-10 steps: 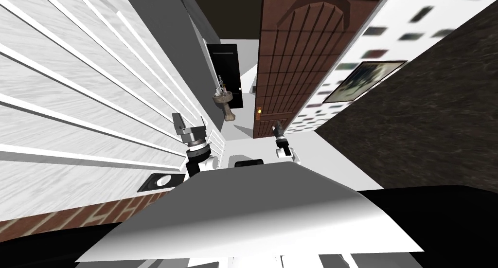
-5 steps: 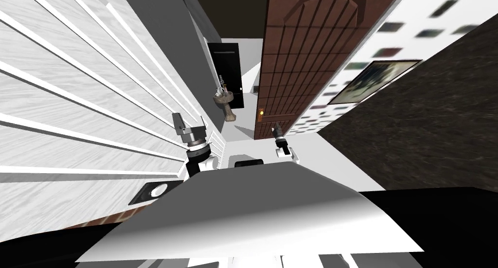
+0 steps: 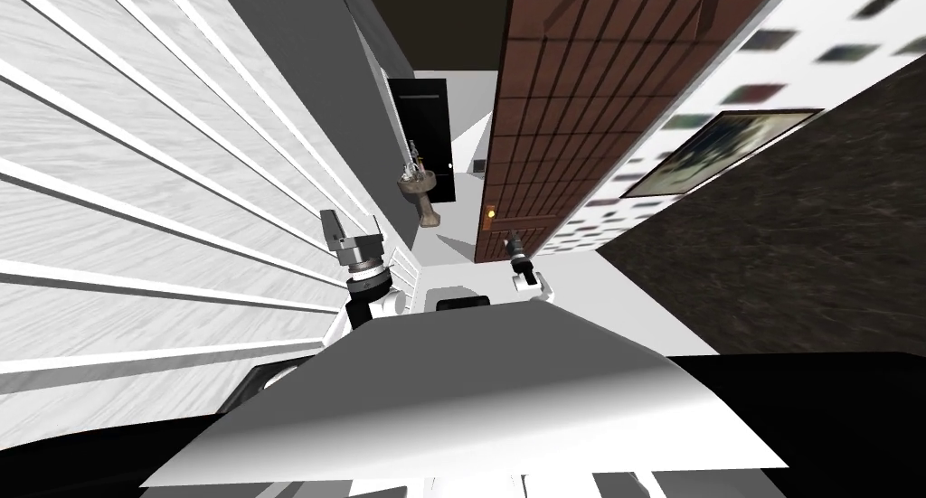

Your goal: Pull the door open

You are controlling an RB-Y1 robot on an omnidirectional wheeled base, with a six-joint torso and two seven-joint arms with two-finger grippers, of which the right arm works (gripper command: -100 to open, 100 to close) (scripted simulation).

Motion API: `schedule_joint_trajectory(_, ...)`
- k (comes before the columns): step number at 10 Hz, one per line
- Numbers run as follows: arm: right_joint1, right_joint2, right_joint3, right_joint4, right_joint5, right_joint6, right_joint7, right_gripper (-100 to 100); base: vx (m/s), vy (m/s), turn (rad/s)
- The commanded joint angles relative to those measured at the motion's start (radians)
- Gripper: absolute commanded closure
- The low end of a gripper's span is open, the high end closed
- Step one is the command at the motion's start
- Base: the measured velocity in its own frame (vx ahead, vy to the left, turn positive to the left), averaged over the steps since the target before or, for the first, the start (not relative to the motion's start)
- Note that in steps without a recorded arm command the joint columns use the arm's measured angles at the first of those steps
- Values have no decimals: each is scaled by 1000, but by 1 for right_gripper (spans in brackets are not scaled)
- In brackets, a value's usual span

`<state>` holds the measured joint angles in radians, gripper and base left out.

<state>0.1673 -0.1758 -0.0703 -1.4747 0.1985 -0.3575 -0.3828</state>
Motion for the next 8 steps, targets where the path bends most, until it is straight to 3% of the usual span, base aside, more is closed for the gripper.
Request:
schedule_joint_trajectory(1, -15, -9, 0, 31, 14, 11, -20, -100, 201, 42, 40)
schedule_joint_trajectory(6, -55, -26, -2, 114, 40, 22, -55, -100, 172, 16, 21)
schedule_joint_trajectory(7, -50, -25, -2, 104, 37, 21, -50, -100, 84, 3, 5)
schedule_joint_trajectory(8, -59, -35, -15, 125, 29, 15, -53, -100, 117, 35, 104)
